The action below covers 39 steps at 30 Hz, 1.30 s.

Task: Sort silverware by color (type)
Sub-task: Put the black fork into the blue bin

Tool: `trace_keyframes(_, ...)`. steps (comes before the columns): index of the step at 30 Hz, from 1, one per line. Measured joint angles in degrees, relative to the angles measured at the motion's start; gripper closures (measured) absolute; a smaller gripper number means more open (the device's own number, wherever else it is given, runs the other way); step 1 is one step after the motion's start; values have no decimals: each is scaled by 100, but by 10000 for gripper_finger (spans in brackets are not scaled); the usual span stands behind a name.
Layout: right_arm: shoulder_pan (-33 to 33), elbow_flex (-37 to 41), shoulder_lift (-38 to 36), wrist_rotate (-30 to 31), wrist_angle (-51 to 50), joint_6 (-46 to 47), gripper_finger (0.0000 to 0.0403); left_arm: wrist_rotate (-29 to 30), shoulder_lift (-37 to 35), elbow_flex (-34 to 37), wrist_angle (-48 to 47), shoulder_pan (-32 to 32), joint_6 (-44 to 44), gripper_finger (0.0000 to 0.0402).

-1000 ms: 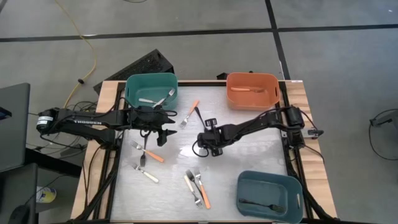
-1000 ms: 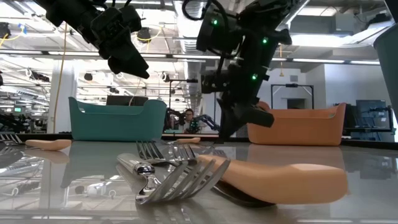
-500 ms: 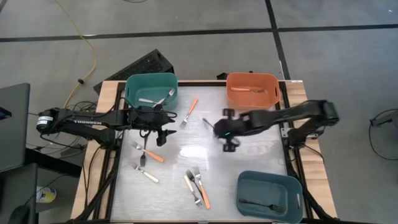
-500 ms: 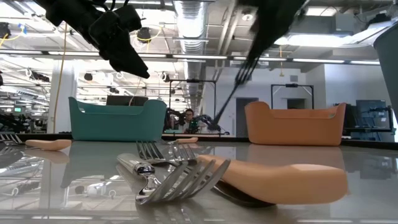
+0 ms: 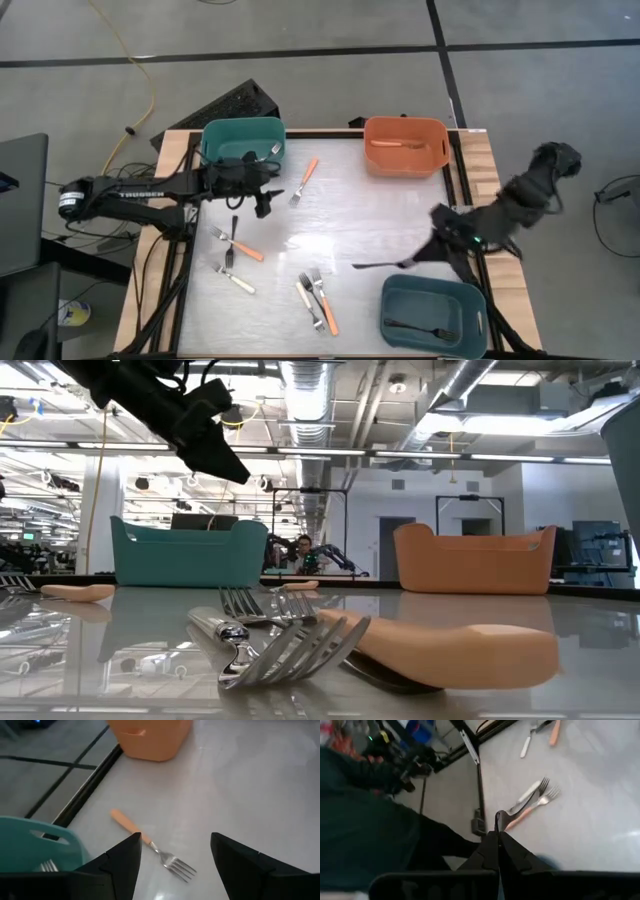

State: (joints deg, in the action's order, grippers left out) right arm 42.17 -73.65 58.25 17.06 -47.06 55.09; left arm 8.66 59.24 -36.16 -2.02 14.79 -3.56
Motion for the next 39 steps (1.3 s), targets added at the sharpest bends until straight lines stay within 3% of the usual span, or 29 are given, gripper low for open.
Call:
trace_keyframes(6,2265,1,513,2080,-617,2503,384,-89,-1,0,2,322,249,178)
trace_keyframes(11,3563,2,1197,3414,-1399,4968,384,-92,0,0,3,401,402,178)
trace_keyframes(14,4002,10,1607,3423,-1733,5910,384,-93,0,0,5,423,414,178)
trace_keyframes(23,3943,-11,1793,3436,-1766,5523,379,-274,2,1,114,509,925,178)
trace_keyframes(39,3670,9,1558,2584,-2013,5348,333,-340,2,1,510,513,1463,178)
